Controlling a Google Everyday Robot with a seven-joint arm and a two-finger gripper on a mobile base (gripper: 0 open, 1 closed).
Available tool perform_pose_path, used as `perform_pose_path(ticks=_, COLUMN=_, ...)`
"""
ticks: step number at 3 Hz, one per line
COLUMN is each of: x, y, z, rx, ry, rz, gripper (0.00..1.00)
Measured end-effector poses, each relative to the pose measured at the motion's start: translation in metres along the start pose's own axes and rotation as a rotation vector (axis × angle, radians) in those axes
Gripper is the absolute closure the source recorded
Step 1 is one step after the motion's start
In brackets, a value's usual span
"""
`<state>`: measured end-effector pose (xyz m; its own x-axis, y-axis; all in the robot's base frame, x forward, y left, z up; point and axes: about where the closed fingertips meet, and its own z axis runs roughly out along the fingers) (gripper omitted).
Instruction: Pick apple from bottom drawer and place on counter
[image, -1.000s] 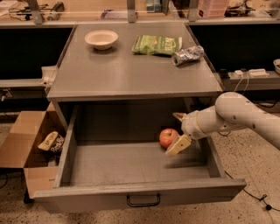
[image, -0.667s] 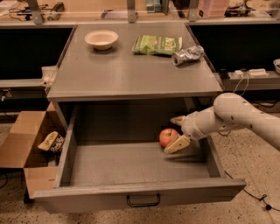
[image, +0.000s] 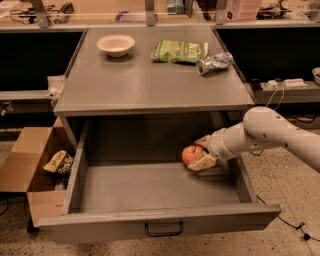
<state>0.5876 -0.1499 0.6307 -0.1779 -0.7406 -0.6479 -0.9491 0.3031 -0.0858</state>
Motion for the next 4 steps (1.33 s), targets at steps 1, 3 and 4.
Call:
perform_pose_path(ticks=1, x=-0.015, y=0.006, z=-0.023, rx=0.020, ry=-0.048, rz=-0.032, gripper=0.87)
perform_pose_path(ticks=3, x=-0.037, y=0.000, z=-0.112, rx=0.084, ry=-0.172, rz=-0.066, gripper=1.00)
perform_pose_path(ticks=4, x=-0.037, y=-0.001, z=-0.113, rx=0.084, ry=-0.174, rz=-0.066, gripper=1.00)
